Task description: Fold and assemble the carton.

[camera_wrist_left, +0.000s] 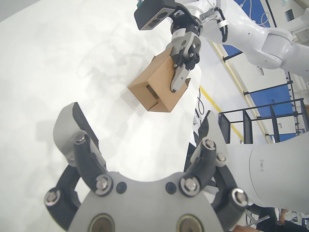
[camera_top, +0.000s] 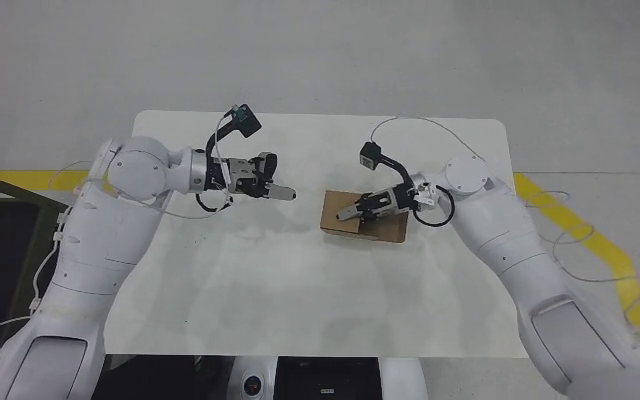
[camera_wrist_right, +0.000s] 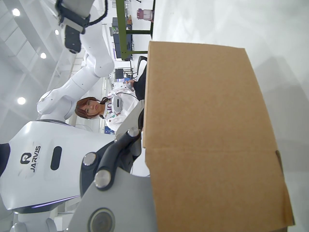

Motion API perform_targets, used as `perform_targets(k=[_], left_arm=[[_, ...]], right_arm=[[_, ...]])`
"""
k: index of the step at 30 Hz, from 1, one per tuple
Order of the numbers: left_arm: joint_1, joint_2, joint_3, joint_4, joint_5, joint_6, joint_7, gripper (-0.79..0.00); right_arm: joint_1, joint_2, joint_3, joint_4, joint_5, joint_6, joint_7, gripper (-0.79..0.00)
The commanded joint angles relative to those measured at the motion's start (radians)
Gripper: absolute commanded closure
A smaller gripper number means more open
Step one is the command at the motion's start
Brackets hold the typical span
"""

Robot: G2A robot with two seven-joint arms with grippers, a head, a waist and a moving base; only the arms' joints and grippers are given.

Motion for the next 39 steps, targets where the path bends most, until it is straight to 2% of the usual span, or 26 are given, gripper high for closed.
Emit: perform_targets(k=[1,2,3,4,5,10,18,27,39], left_arm=[[0.006,0.003,-0.004,-0.009,0.008,-0.001,0.004,-0.785],[0.009,0.005,-0.005,-0.013,0.011,0.000,0.005,-0.785],[0.013,0.006,-0.006,-0.016,0.014,-0.001,0.006,-0.785],[0.015,0.008,-0.006,-0.019,0.018,0.000,0.004,-0.785],[0.017,0.009,-0.005,-0.024,0.025,-0.002,0.002,-0.785],[0.022,0.015,0.002,-0.037,0.057,-0.015,-0.006,-0.785],[0.037,0.025,0.031,-0.070,0.154,-0.052,0.014,-0.785],[0.081,0.030,0.066,-0.127,0.381,-0.120,0.157,-0.785],[0.086,0.030,0.067,-0.126,0.392,-0.125,0.177,-0.785]], right_arm=[[0.011,-0.008,-0.016,0.020,-0.011,-0.007,-0.007,-0.197],[0.015,-0.012,-0.023,0.028,-0.010,-0.010,-0.010,-0.252],[0.020,-0.016,-0.028,0.037,-0.008,-0.014,-0.014,-0.351],[0.025,-0.020,-0.032,0.049,-0.007,-0.018,-0.019,-0.606],[0.030,-0.023,-0.036,0.062,-0.008,-0.025,-0.025,-0.785],[0.038,-0.029,-0.025,0.097,0.030,-0.045,-0.045,-0.785],[-0.043,0.008,0.034,0.015,0.094,-0.061,-0.061,-0.785],[-0.079,0.027,0.069,-0.017,0.112,-0.083,-0.083,-0.785],[-0.080,0.027,0.072,-0.013,0.112,-0.091,-0.091,-0.785]])
